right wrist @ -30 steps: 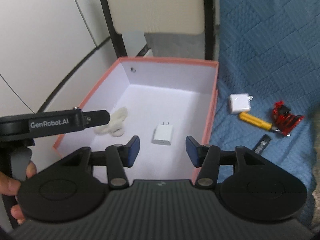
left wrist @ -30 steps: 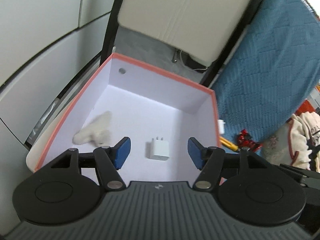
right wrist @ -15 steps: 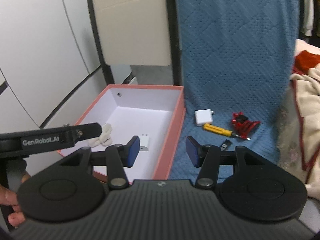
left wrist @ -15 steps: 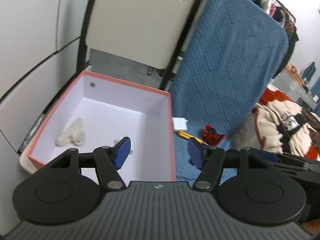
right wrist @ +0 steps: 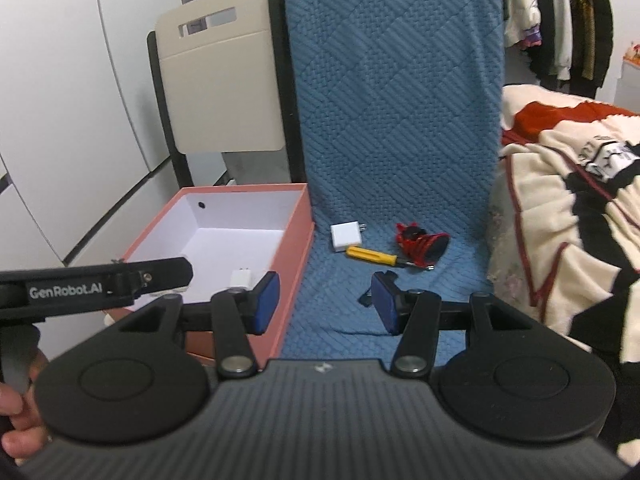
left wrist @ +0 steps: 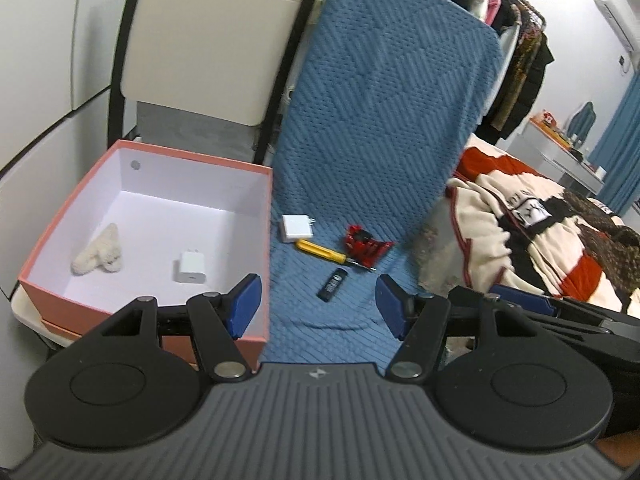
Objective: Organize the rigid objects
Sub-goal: 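Withdraw both grippers from the box back toward the chair seat, then grasp the black USB stick with the left gripper while the right gripper grasps the red-black figurine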
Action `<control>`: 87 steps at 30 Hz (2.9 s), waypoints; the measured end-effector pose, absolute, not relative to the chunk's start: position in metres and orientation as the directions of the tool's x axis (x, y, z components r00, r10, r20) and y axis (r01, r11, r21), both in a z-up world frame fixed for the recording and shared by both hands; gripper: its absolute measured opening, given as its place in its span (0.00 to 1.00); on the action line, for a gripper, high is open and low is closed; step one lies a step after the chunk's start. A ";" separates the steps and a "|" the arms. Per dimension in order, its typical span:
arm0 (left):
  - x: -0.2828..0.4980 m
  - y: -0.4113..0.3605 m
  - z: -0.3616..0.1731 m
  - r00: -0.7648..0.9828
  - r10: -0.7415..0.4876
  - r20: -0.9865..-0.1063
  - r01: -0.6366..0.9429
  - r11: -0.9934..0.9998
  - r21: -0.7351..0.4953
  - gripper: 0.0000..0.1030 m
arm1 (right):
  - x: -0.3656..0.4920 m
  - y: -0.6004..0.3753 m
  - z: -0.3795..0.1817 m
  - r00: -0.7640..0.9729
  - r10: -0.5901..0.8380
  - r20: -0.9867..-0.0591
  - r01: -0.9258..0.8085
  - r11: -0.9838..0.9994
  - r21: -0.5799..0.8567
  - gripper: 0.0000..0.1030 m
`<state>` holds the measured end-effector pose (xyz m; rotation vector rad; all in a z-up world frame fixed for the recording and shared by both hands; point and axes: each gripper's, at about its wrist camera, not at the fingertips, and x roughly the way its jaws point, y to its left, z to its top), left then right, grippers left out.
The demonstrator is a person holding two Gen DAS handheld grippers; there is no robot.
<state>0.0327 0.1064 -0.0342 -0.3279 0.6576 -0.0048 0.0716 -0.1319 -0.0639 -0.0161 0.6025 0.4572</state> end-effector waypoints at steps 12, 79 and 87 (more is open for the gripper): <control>0.005 0.060 -0.045 0.799 -0.134 -0.586 -0.068 0.949 -0.309 0.67 | 0.043 -0.179 -0.079 0.744 0.382 -0.548 -0.396 0.913 0.099 0.52; 0.319 0.024 -0.299 0.621 -0.203 -0.757 0.073 0.977 -0.202 0.47 | 0.425 -0.077 -0.254 0.539 0.312 -0.783 -0.483 0.876 0.016 0.60; 0.319 0.014 -0.298 0.605 -0.195 -0.772 0.152 0.980 -0.129 0.35 | 0.435 -0.080 -0.266 0.488 0.316 -0.813 -0.490 0.871 0.044 0.63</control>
